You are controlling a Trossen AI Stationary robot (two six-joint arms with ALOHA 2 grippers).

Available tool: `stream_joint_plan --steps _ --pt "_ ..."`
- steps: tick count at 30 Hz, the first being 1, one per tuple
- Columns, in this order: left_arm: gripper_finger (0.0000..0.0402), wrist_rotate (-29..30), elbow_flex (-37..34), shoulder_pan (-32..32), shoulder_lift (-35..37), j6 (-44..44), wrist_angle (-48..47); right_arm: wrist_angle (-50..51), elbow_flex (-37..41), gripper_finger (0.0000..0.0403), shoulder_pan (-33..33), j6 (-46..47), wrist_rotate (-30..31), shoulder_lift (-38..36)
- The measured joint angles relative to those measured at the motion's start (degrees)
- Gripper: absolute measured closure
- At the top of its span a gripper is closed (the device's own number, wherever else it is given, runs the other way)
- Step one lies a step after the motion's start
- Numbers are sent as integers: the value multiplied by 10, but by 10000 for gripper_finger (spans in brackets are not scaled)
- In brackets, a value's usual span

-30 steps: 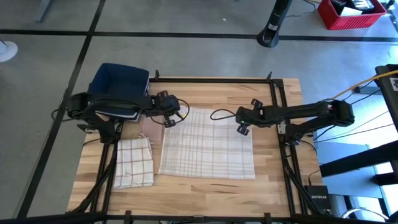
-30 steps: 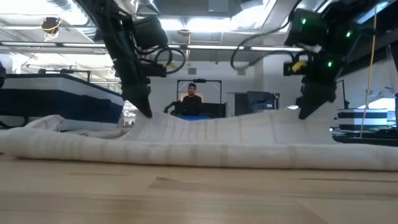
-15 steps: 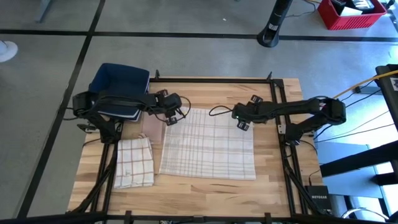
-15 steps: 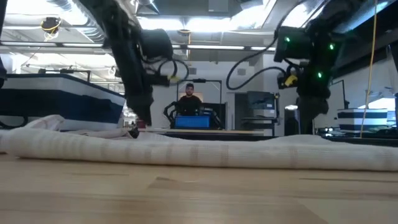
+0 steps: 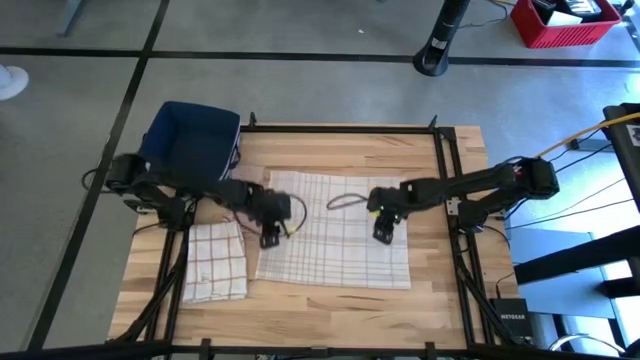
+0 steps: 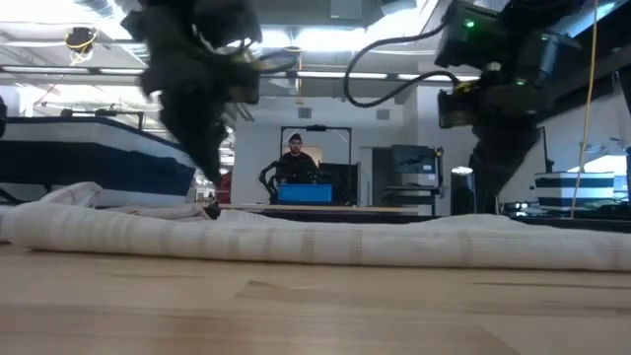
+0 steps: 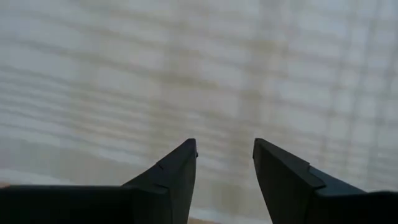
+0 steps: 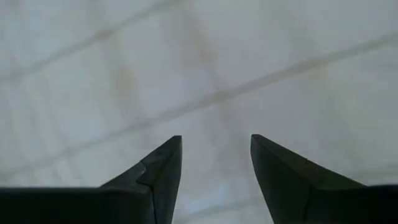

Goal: Fold towel
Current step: Fold the right checkered white towel

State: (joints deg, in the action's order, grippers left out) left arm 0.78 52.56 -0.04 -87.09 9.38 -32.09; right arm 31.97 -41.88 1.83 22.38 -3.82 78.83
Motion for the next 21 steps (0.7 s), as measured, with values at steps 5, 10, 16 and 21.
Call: stream_joint_plan --steps 5,10,16,21 --pt "249 -1 -19 -67 -43 77 1 -49 35 208 -72 29 -2 3" --pt "249 4 -22 -127 -82 138 4 -67 56 208 -160 59 50 3" --pt "249 9 -19 -191 -101 213 39 -113 86 207 -251 123 68 7" --pt "249 1 -15 -233 -103 265 60 -117 91 207 -318 149 66 9"
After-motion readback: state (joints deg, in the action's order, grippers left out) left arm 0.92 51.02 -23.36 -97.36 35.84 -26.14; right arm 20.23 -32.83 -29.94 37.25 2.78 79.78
